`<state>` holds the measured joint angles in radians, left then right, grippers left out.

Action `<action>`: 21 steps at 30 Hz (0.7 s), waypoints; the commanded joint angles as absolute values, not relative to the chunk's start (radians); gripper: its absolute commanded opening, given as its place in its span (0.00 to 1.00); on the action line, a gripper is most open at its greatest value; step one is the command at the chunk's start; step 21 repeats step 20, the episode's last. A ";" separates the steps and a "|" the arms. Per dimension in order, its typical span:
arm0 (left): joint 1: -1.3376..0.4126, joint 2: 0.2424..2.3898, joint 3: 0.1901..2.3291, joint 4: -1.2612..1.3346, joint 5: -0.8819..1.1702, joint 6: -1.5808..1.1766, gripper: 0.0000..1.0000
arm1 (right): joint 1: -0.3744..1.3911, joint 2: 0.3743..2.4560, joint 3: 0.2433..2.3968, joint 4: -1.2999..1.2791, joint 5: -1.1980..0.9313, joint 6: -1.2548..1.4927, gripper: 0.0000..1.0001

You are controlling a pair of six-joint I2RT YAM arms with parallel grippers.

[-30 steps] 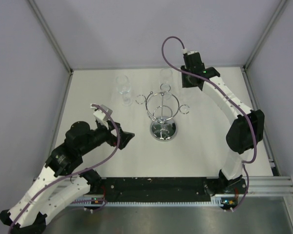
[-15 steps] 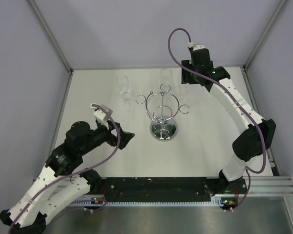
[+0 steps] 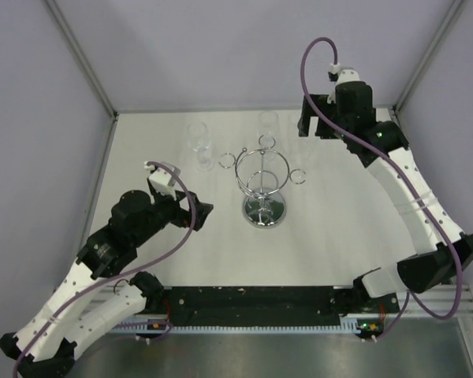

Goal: Take the wine glass off the wine glass rack

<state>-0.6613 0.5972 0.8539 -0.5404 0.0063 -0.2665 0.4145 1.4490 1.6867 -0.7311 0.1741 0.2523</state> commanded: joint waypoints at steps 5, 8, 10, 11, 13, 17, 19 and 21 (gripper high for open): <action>-0.661 0.672 0.982 -0.543 -0.262 -0.294 0.98 | 0.403 1.238 1.573 -0.718 0.322 0.405 0.99; -0.660 0.692 0.994 -0.545 -0.304 -0.290 0.98 | 0.403 1.174 1.505 -0.683 0.382 0.403 0.99; -0.660 0.702 0.999 -0.548 -0.321 -0.296 0.98 | 0.403 1.144 1.480 -0.683 0.406 0.402 0.99; -0.660 0.706 1.000 -0.549 -0.327 -0.304 0.98 | 0.403 1.128 1.467 -0.680 0.403 0.403 0.99; -0.660 0.707 0.999 -0.546 -0.327 -0.314 0.98 | 0.405 1.092 1.437 -0.670 0.378 0.408 0.99; -0.661 0.703 0.985 -0.531 -0.324 -0.357 0.98 | 0.403 1.046 1.391 -0.646 0.319 0.362 0.99; -0.660 0.695 0.982 -0.534 -0.351 -0.370 0.98 | 0.405 1.031 1.379 -0.644 0.382 0.373 0.99; -0.660 0.690 0.979 -0.540 -0.389 -0.377 0.98 | 0.403 1.017 1.370 -0.644 0.420 0.376 0.99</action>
